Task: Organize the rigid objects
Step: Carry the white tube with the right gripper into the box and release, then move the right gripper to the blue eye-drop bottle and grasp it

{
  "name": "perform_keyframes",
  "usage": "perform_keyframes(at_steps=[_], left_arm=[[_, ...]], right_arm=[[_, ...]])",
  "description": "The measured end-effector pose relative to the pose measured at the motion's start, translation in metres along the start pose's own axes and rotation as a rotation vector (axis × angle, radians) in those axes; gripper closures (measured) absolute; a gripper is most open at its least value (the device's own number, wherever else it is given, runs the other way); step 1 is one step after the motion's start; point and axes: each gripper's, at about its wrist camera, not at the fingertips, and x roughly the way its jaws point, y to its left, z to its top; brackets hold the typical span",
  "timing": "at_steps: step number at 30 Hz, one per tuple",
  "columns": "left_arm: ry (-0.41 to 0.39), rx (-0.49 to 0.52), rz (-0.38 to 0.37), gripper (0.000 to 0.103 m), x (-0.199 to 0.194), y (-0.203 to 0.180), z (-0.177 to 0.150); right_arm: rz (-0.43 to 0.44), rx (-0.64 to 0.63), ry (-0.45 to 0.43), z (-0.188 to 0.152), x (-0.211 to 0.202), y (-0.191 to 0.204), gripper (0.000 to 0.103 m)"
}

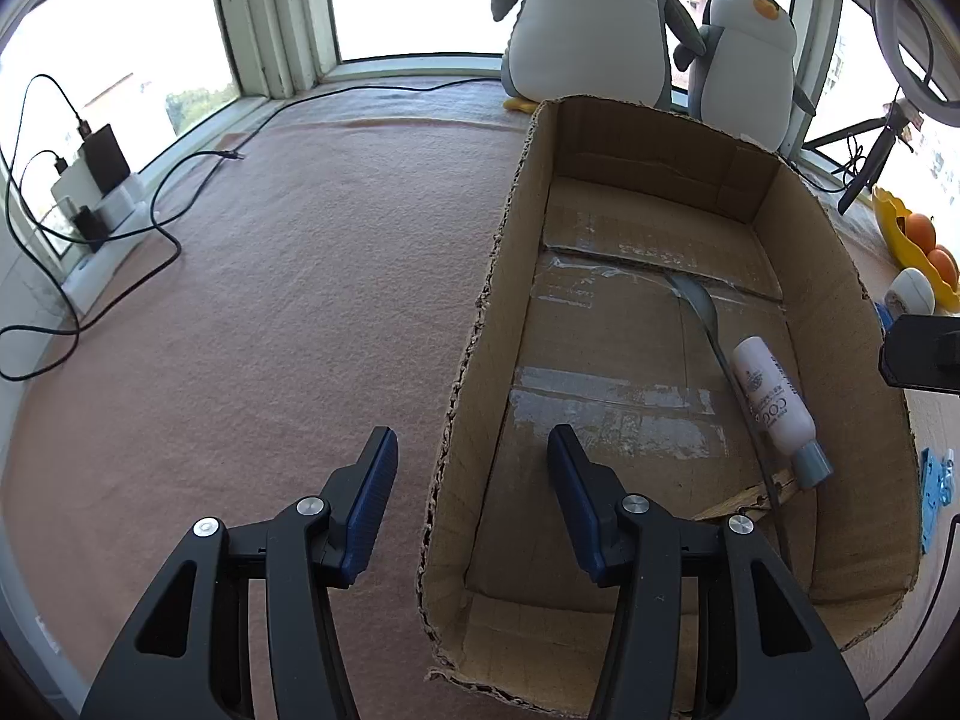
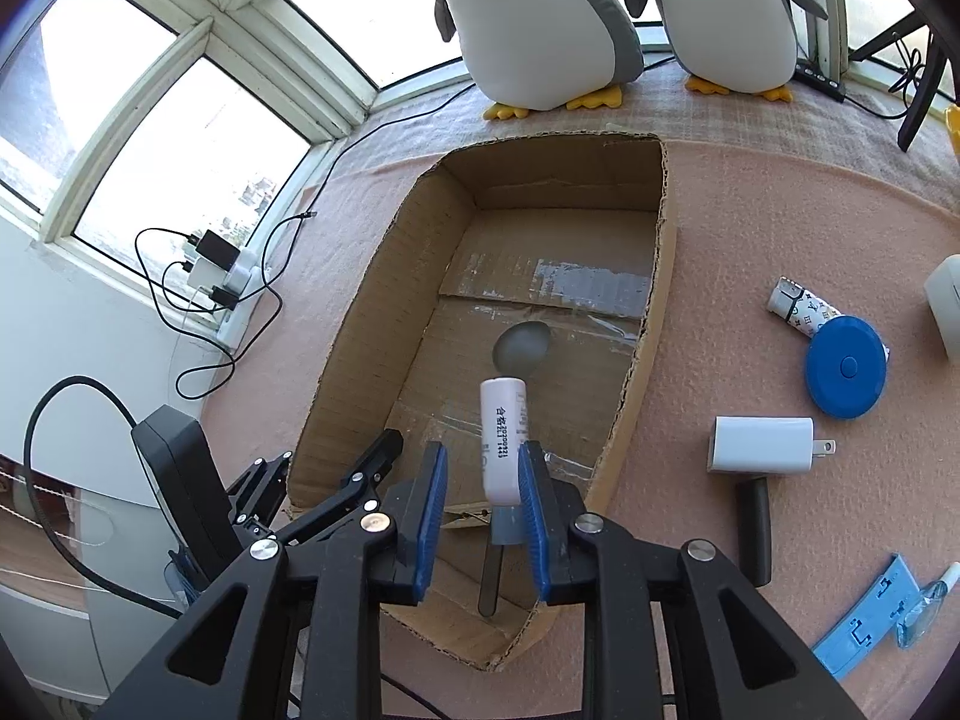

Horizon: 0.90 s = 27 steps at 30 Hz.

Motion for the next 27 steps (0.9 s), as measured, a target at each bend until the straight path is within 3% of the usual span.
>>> perform_keyframes(at_steps=[10, 24, 27], left_arm=[[0.001, 0.01, 0.003, 0.051, 0.001, -0.002, 0.001], [0.032, 0.093, -0.016, 0.051, 0.001, -0.004, 0.005], [0.037, 0.109, -0.024, 0.051, 0.0, -0.003, 0.004]], right_arm=[[-0.043, -0.027, -0.077, -0.006, -0.041, 0.003, 0.073], [-0.166, 0.09, -0.265, -0.042, -0.161, -0.004, 0.065], [-0.199, 0.099, -0.295, -0.058, -0.18, -0.006, 0.059]])
